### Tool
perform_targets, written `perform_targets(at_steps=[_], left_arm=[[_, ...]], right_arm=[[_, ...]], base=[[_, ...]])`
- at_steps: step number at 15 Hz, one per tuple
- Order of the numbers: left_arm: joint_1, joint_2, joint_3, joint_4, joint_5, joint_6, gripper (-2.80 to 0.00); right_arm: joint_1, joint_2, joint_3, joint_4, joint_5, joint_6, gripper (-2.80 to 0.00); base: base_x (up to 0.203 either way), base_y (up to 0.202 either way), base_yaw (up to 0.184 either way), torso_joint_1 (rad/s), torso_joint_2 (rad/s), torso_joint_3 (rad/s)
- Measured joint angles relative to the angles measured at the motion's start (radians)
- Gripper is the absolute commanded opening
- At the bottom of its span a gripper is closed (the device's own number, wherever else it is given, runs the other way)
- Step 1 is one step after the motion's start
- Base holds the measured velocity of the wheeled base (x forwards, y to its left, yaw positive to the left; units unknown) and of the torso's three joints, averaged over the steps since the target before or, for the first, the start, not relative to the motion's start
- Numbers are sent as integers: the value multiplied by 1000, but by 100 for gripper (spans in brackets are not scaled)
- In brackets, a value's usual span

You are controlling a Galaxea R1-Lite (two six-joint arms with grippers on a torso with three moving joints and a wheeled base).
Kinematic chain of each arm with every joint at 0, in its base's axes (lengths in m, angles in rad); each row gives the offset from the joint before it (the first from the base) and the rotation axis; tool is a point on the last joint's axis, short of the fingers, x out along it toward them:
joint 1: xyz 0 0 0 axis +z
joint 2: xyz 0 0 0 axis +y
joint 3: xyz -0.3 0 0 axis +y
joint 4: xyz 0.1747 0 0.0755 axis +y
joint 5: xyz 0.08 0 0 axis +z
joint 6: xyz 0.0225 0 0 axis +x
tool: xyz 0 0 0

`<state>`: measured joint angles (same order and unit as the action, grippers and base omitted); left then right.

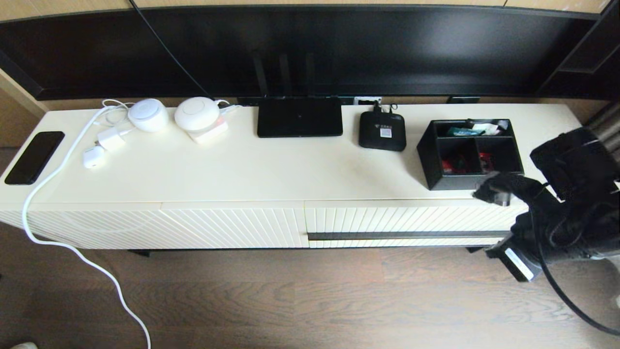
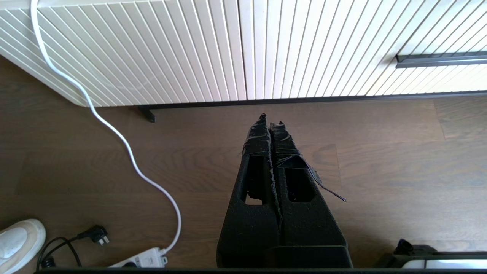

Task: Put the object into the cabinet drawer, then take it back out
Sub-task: Open the drawer

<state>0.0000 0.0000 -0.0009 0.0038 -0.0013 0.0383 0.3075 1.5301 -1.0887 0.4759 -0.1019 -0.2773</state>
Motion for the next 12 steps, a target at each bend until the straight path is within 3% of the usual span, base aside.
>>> perform_targets(at_steps=[4, 7, 12], left_arm=[[0, 0, 0, 0, 0, 0, -280], [0, 0, 0, 1, 0, 0, -280], [0, 0, 0, 0, 0, 0, -280]], right_arm=[[20, -34, 296, -310, -6, -206, -280], [36, -27, 473, -577, -70, -382, -280], [83, 53, 620, -870, -95, -497, -280]], base=[[0, 0, 0, 0, 0, 0], [0, 0, 0, 0, 0, 0], [0, 0, 0, 0, 0, 0]])
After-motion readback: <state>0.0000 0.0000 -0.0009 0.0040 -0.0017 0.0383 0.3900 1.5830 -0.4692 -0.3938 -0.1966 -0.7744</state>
